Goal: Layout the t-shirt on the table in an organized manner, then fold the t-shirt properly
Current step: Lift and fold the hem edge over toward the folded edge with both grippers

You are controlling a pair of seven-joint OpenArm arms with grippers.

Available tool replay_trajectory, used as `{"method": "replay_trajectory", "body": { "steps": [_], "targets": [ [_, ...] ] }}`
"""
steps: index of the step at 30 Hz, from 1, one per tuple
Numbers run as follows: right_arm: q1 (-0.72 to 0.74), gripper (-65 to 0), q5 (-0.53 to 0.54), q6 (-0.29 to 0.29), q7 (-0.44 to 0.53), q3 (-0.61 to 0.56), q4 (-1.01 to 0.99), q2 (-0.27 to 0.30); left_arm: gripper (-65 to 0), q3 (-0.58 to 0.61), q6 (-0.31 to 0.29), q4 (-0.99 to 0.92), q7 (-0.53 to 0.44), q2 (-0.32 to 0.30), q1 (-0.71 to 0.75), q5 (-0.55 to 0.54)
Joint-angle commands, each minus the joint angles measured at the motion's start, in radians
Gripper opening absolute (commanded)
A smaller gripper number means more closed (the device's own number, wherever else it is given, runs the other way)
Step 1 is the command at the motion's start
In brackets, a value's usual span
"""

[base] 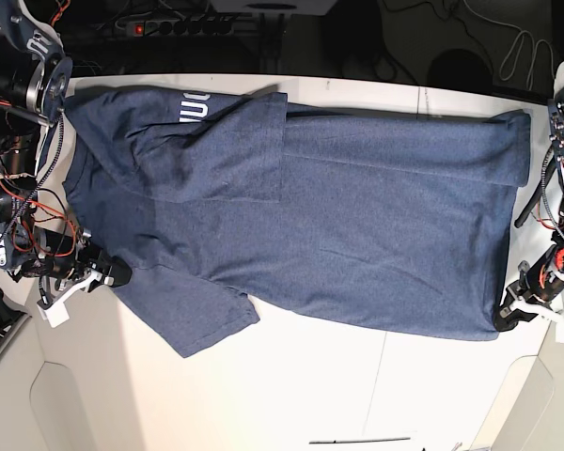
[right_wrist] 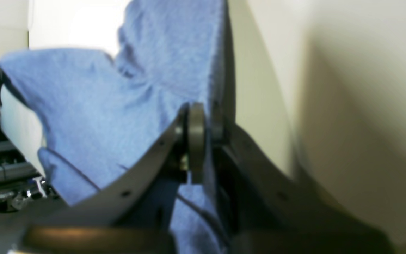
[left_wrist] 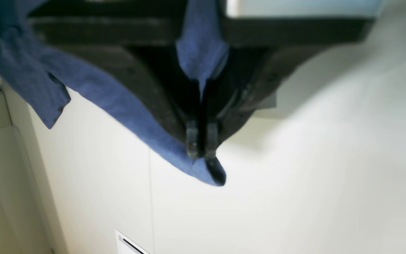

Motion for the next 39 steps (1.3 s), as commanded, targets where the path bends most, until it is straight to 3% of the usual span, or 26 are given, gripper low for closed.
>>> {"method": "replay_trajectory", "body": {
  "steps": [1,6,12,19,28,39],
  "targets": [
    [0.008,-65.0,0.045,0.009,0.007,0.000,0.048,0.015,-65.0,-0.003,-0.016,0.017,0.006,-0.036,-0.022,-0.056],
    [-0.098,-65.0,0.081,0.009,-0.008,0.000,0.230,0.014,-65.0,-0.030,-0.016,0.043,0.148,-0.090,0.037,-0.246],
    [-0.246,-65.0,0.084,0.009,-0.013,0.001,0.442,0.014,-65.0,-0.127,-0.016,0.156,0.378,-0.109,0.145,-0.429],
    [-0.389,-65.0,0.080,0.008,-0.021,0.036,0.619,0.014,-65.0,-0.286,-0.016,0.373,0.605,-0.108,0.324,-0.556],
    [-0.454,-65.0,0.055,0.008,-0.020,0.159,0.642,0.014,-65.0,-0.436,-0.016,0.483,0.619,-0.108,0.561,-0.560],
    [-0.494,-65.0,0.050,0.007,-0.024,0.189,0.642,0.013,-65.0,-0.442,-0.016,0.483,0.618,-0.082,0.655,-0.505]
  ]
}}
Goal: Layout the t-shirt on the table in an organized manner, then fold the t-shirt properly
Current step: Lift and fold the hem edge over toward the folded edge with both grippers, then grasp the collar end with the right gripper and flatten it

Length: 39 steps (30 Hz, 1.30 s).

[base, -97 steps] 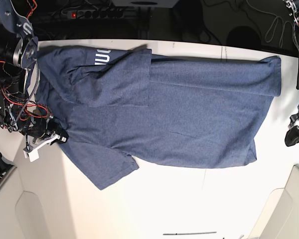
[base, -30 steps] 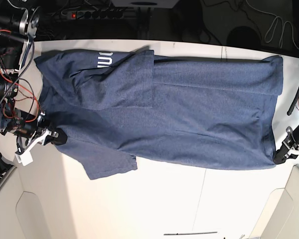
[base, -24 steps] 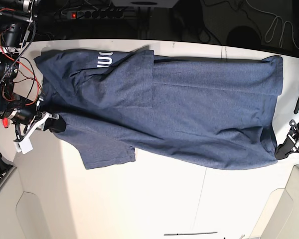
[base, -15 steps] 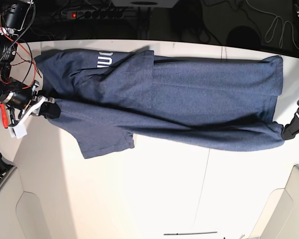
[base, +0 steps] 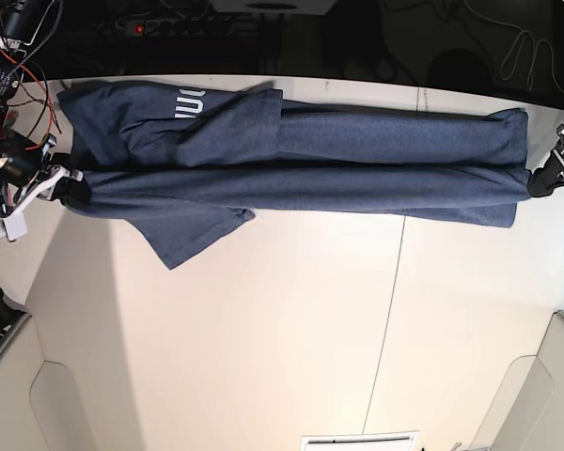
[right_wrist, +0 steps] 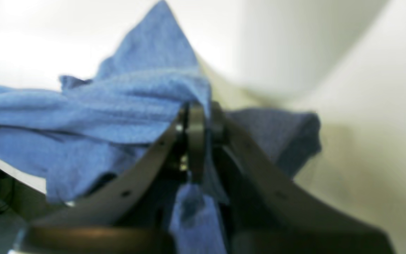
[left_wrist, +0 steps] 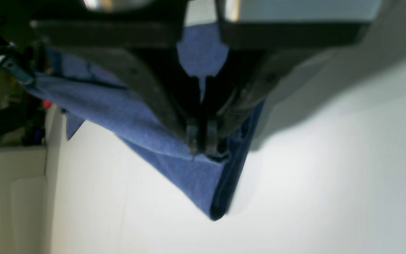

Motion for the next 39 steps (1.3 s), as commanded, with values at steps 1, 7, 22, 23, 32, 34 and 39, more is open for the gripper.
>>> {"method": "replay_trajectory", "body": {
  "steps": [1,7,22,23,32,34,39],
  "targets": [
    [0.008,-65.0,0.014,0.003,0.019,0.006,0.019,0.016,-65.0,-0.009,-0.012,0.015,-0.021,-0.027,-0.008,-0.030],
    [0.014,-38.1,0.031,0.003,0.027,0.008,0.023,0.018,-45.4,-0.023,-0.012,0.015,-0.077,-0.028,-0.008,-0.147],
    [0.323,-35.0,-0.161,-0.013,0.165,-0.120,-0.175,-0.028,-45.4,-0.177,-0.012,0.109,-0.036,-0.036,-0.009,-0.246],
    [0.344,-33.5,-0.166,-0.013,0.179,-0.151,-0.251,-0.028,-45.4,-0.176,-0.012,0.109,-0.036,-0.036,-0.009,-0.246],
    [0.438,-54.6,-0.241,-0.012,0.274,-0.362,-0.707,-0.047,-45.4,-0.177,-0.012,0.109,-0.025,-0.036,-0.009,-0.239],
    [0.439,-65.0,-0.233,-0.012,0.270,-0.364,-0.698,-0.054,-45.4,-0.177,-0.012,0.109,-0.025,-0.036,-0.009,-0.239],
    [0.437,-65.0,-0.134,-0.013,0.165,-0.345,-0.523,-0.059,-45.4,-0.177,-0.012,0.109,-0.025,-0.036,-0.008,-0.238]
  ]
}}
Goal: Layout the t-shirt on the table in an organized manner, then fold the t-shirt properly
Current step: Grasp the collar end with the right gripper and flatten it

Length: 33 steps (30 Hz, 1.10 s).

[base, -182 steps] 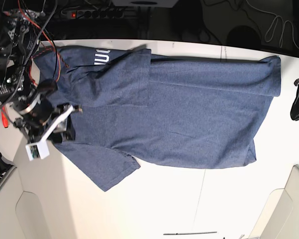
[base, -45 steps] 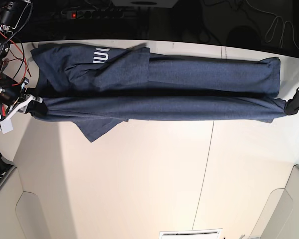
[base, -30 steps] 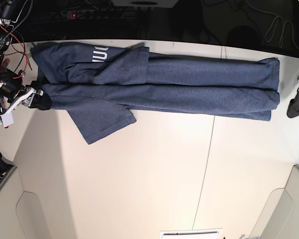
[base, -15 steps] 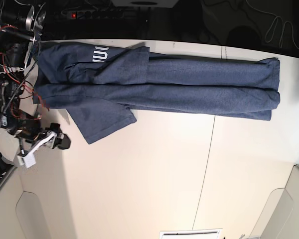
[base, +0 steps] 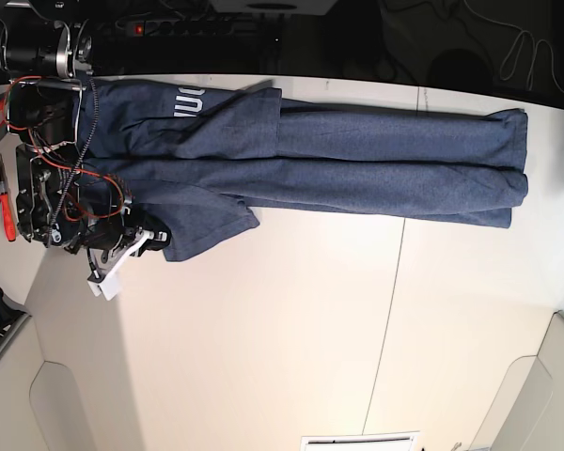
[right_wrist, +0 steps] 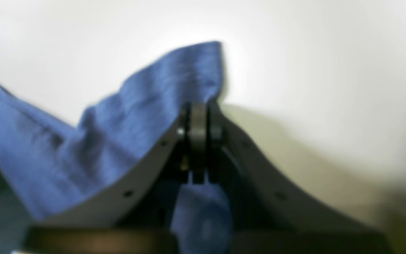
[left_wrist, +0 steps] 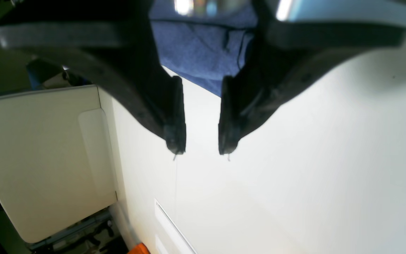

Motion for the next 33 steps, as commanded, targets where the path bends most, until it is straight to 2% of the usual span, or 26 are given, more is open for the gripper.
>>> {"method": "replay_trajectory", "body": {
  "steps": [1,6,11,16,22,28,33],
  "targets": [
    [0.027,-65.0,0.045,0.010,-0.016,0.011,0.073,0.003,-45.4,-0.007,-0.013,0.015,-0.011,-0.029,-0.008,-0.027],
    [-0.051,-65.0,0.111,0.010,-0.143,0.016,0.359,-0.043,-45.4,-0.007,-0.013,0.015,-0.011,-0.029,-0.008,-0.025],
    [-0.197,-65.0,0.153,0.010,-0.194,0.015,0.587,-0.143,-45.4,-0.007,-0.013,0.015,-0.011,-0.029,-0.008,-0.025],
    [-0.344,-65.0,0.163,0.010,-0.197,-0.021,0.684,-0.216,-45.4,-0.007,-0.013,0.015,-0.011,-0.029,-0.008,-0.024],
    [-0.451,-65.0,0.163,0.010,-0.212,-0.088,0.692,-0.221,-45.4,-0.007,-0.013,0.015,-0.011,-0.029,-0.008,-0.024],
    [-0.501,-65.0,0.177,0.010,-0.223,-0.091,0.692,-0.220,-45.4,-0.007,-0.013,0.015,-0.011,-0.029,-0.008,-0.021],
    [-0.519,-65.0,0.221,0.019,-0.273,-0.091,0.698,-0.218,-45.4,-0.007,-0.013,0.015,-0.010,-0.029,-0.008,-0.021]
  ]
}}
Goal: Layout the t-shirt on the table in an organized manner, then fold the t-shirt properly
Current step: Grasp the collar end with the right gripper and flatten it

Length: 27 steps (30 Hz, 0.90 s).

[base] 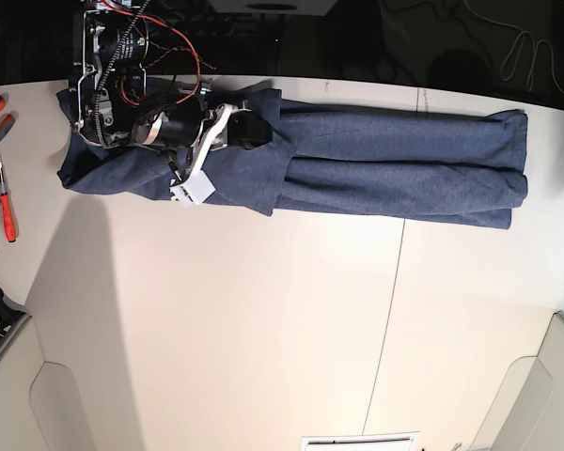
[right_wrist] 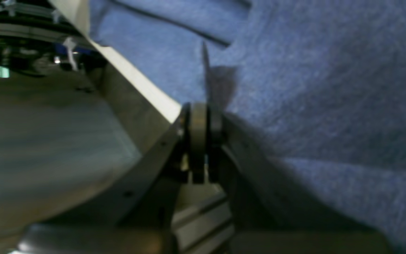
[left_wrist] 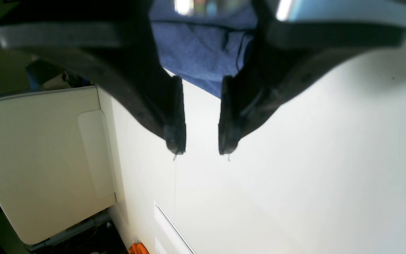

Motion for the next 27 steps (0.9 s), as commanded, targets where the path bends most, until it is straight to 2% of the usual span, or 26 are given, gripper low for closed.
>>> {"method": "replay_trajectory", "body": {
  "steps": [1,10,12,13,15,16,19,20,23,27],
  "targets": [
    [0.005,-65.0,0.029,0.012,0.006,-0.001,0.019,0.000,-45.4,-0.007,-0.013,0.015,-0.013,-0.029,-0.008,-0.024],
    [0.006,-64.4,-0.023,0.011,0.005,-0.001,0.019,0.019,-45.4,-0.007,-0.013,0.015,0.010,-0.029,-0.007,-0.024],
    [0.006,-41.0,0.004,0.012,0.018,-0.001,0.019,0.019,-45.4,-0.007,-0.013,0.015,0.001,-0.028,-0.007,-0.024],
    [0.006,-34.4,0.037,0.012,0.018,-0.001,0.020,0.019,-45.4,-0.007,-0.013,0.015,0.001,-0.028,-0.006,-0.023],
    [0.005,-33.8,0.096,0.023,0.018,-0.001,0.035,0.019,-45.3,-0.007,-0.013,0.015,0.000,-0.026,-0.001,0.008],
    [0.006,-33.8,0.119,0.023,0.015,-0.001,0.053,0.019,-42.9,-0.007,-0.013,0.015,0.000,-0.023,0.003,0.034],
    [0.006,-33.8,0.145,0.031,0.014,-0.001,0.151,0.015,-27.7,-0.007,-0.013,0.015,0.001,-0.003,0.017,0.135],
    [0.008,-33.8,0.143,0.031,0.014,-0.001,0.194,0.014,-25.4,-0.006,-0.013,0.015,0.000,0.005,0.024,0.160],
    [0.011,-33.8,0.120,0.031,0.027,-0.001,0.321,0.014,-25.4,-0.006,-0.013,0.015,-0.038,0.027,0.064,0.237],
    [0.011,-33.8,-0.013,0.026,0.095,0.000,0.422,0.014,-25.4,-0.006,-0.013,0.015,-0.176,0.056,0.126,0.369]
  ]
}}
